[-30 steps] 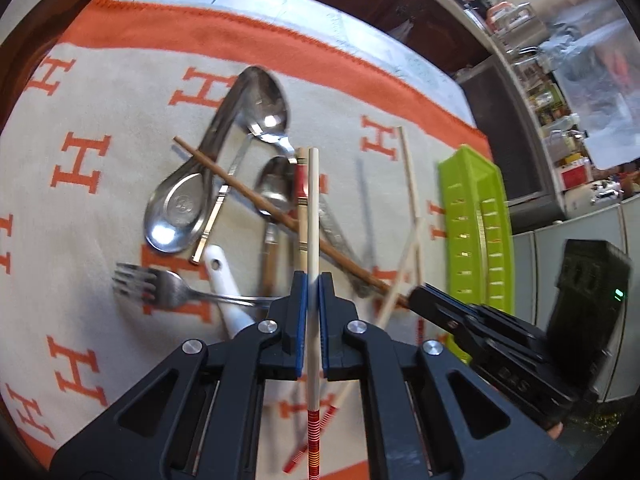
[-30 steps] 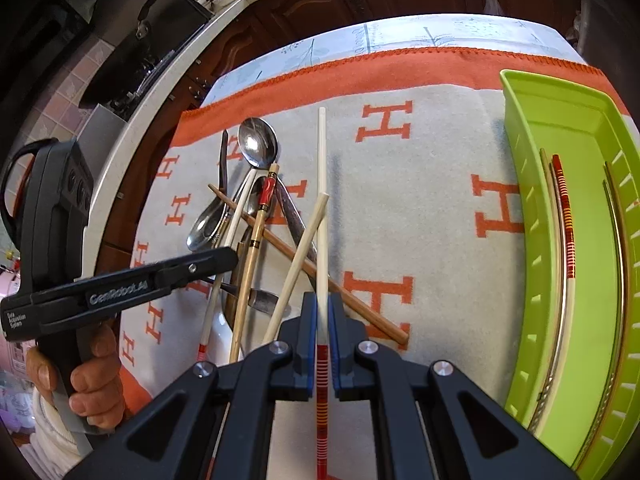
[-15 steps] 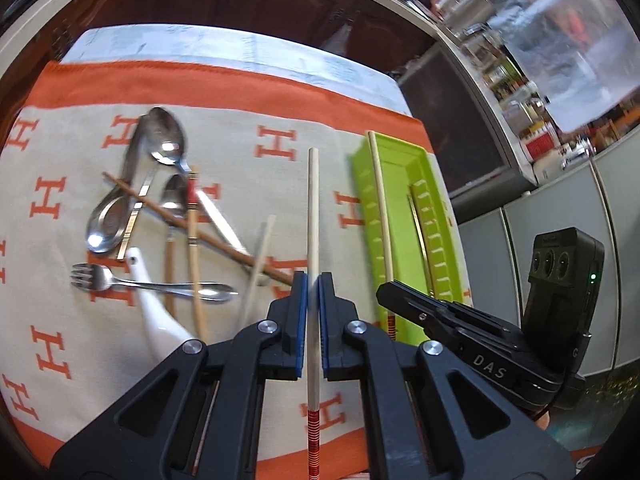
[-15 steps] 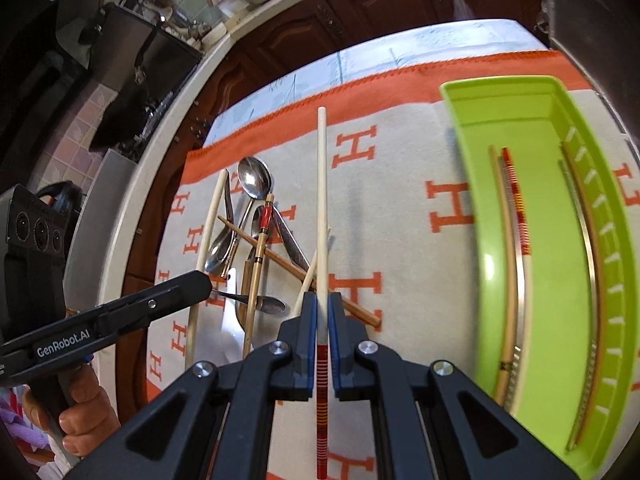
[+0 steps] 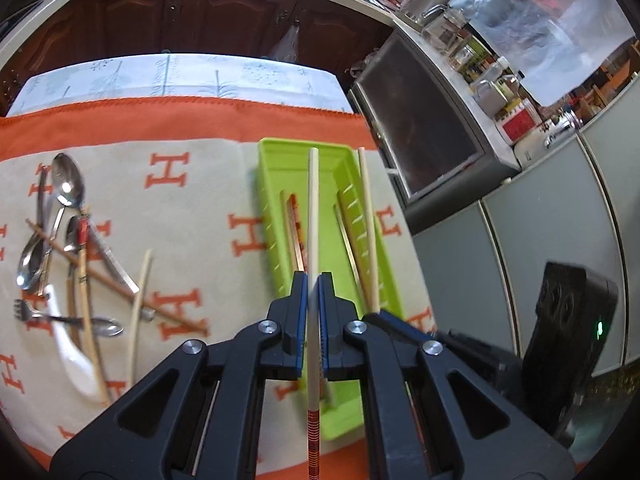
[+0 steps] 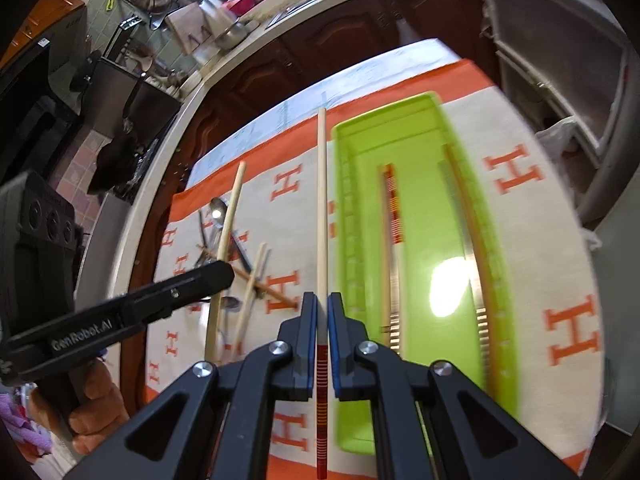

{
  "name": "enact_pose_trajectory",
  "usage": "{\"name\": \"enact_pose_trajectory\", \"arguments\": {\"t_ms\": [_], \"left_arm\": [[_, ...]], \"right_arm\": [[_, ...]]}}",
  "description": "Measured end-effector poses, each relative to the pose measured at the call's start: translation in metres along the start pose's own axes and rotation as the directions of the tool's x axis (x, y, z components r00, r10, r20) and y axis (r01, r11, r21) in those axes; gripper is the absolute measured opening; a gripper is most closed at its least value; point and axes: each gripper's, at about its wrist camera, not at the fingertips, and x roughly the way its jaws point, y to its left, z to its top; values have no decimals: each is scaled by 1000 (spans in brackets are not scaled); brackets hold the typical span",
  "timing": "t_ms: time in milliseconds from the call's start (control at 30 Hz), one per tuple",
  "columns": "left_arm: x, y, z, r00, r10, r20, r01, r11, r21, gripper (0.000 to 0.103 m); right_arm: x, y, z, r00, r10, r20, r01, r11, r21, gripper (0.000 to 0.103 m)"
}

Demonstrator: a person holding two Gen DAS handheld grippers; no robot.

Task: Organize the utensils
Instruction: 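Carry both chopsticks into the green tray and open both tools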

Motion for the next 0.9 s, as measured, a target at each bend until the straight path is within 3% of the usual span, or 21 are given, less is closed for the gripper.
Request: {"name": "enact_pose_trajectory", "arguments": {"t_ms": [233, 467, 900], "left_arm": [[41, -13, 16, 1000, 24, -6, -24, 999, -34, 3], [68, -5, 13, 998, 31, -52, -34, 998, -51, 4], [47, 14, -5, 987, 150, -56, -149, 989, 21, 4]], "right_arm": [[-4, -8, 14, 994, -105, 38, 107, 993, -54, 5], [6, -17, 18, 983, -180, 33, 182, 980, -76, 6], [6, -32, 13, 981, -194, 16, 194, 980, -38, 6]]}}
